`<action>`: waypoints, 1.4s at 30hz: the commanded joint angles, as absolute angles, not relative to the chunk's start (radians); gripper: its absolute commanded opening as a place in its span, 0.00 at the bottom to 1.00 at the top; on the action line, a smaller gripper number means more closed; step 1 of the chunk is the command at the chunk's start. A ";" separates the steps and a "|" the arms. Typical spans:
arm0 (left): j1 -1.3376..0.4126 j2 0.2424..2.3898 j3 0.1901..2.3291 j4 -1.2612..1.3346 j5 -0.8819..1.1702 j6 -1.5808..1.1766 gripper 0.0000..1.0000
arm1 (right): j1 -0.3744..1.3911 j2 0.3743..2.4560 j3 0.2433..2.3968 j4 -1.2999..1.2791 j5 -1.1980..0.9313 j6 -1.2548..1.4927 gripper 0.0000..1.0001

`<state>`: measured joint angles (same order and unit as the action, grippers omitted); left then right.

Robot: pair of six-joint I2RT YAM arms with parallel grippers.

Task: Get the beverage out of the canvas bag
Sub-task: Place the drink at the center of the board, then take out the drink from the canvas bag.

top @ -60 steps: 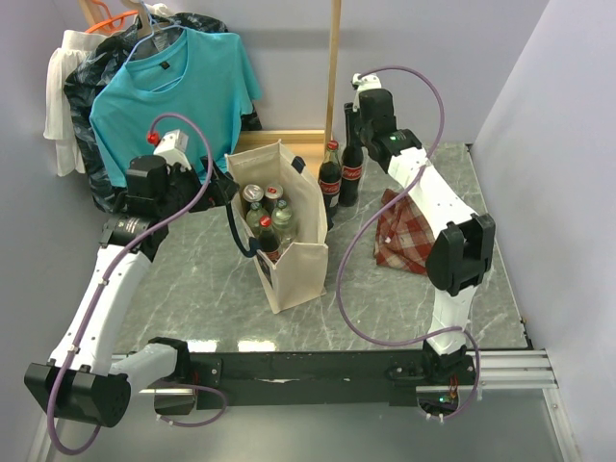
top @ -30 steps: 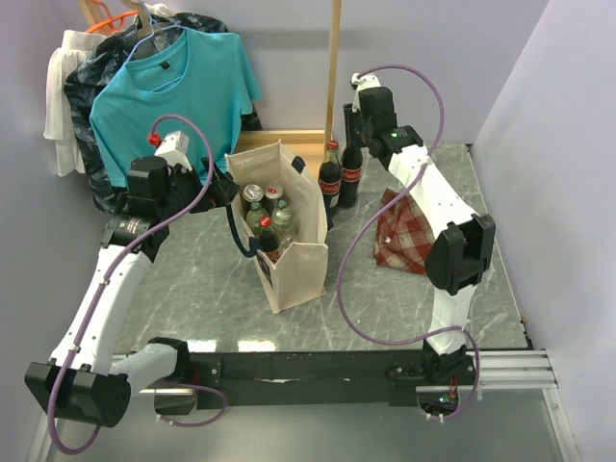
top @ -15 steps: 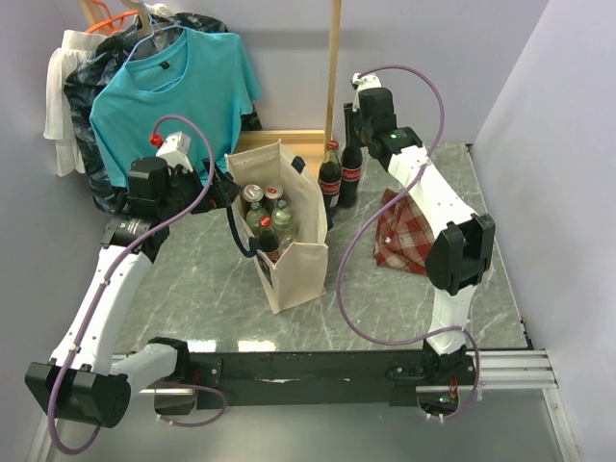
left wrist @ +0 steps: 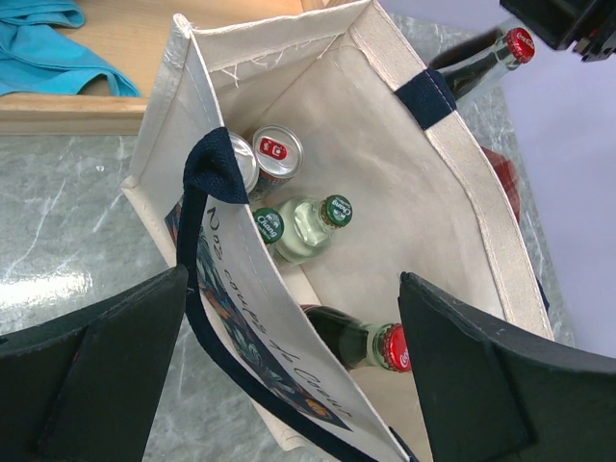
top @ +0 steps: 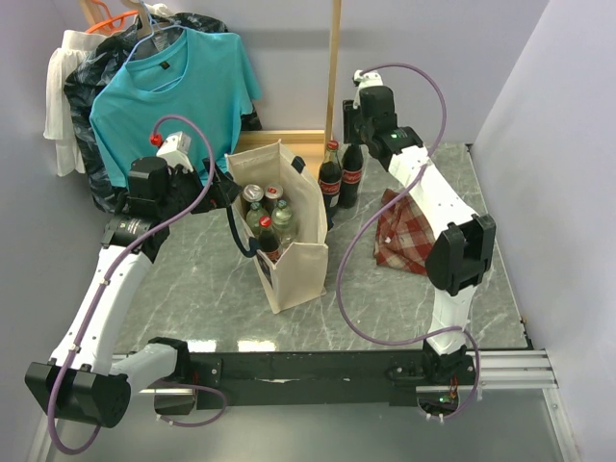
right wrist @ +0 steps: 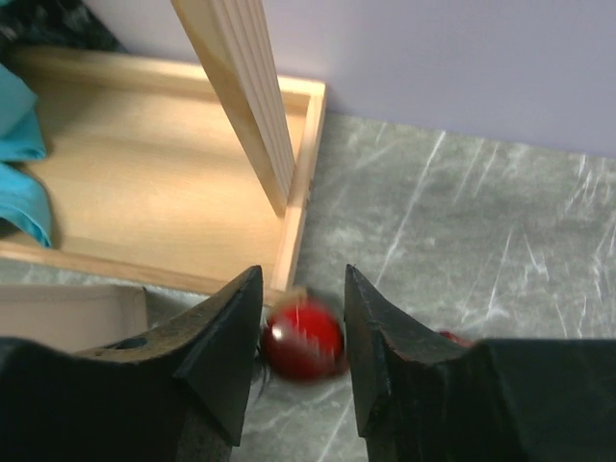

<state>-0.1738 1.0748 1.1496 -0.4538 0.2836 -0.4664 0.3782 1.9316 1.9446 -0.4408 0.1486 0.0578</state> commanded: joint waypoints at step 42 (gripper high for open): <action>-0.175 0.917 1.091 -0.469 0.227 -0.508 0.96 | 0.408 1.572 1.787 -0.419 0.247 0.113 0.93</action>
